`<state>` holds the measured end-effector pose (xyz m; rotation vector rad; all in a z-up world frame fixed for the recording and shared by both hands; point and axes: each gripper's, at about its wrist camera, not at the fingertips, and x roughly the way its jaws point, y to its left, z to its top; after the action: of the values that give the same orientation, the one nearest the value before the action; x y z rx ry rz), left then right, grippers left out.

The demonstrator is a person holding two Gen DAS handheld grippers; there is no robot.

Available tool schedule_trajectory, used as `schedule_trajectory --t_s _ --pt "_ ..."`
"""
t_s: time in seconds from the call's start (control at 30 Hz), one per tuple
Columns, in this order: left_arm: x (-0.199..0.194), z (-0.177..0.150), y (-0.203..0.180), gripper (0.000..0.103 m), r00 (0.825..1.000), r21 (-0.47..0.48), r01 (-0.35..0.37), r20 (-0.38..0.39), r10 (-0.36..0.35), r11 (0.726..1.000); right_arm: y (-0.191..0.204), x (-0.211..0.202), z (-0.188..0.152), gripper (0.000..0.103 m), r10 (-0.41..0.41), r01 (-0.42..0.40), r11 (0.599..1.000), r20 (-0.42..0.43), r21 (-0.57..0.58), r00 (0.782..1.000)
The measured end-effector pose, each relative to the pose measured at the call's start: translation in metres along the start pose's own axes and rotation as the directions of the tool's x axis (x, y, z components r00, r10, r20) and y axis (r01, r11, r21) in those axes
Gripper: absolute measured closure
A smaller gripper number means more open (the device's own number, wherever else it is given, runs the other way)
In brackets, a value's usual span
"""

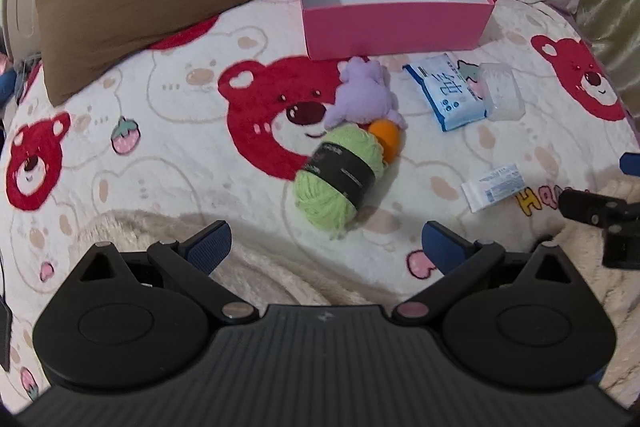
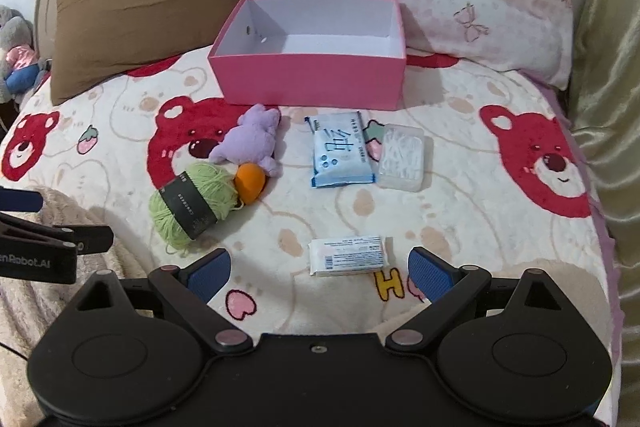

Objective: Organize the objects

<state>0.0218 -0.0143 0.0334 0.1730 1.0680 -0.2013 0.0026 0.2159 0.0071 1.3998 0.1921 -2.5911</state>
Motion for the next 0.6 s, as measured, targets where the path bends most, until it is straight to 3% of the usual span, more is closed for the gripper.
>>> schedule_trajectory --t_s 0.17,0.4,0.6 --pt "0.005 0.004 0.007 0.000 0.999 0.065 -0.028 0.018 0.027 0.997 -0.001 0.009 0.008 0.005 0.029 -0.030 0.999 -0.025 -0.014 0.999" --pt "0.022 0.008 0.023 0.000 1.000 0.094 0.015 0.014 -0.017 0.995 0.013 0.028 0.020 0.005 0.045 -0.050 0.996 -0.063 -0.079 0.997" --pt "0.051 0.013 0.017 0.002 0.999 0.142 0.036 -0.027 -0.032 0.989 0.015 0.042 0.039 0.006 0.158 -0.157 0.986 0.014 -0.058 0.987"
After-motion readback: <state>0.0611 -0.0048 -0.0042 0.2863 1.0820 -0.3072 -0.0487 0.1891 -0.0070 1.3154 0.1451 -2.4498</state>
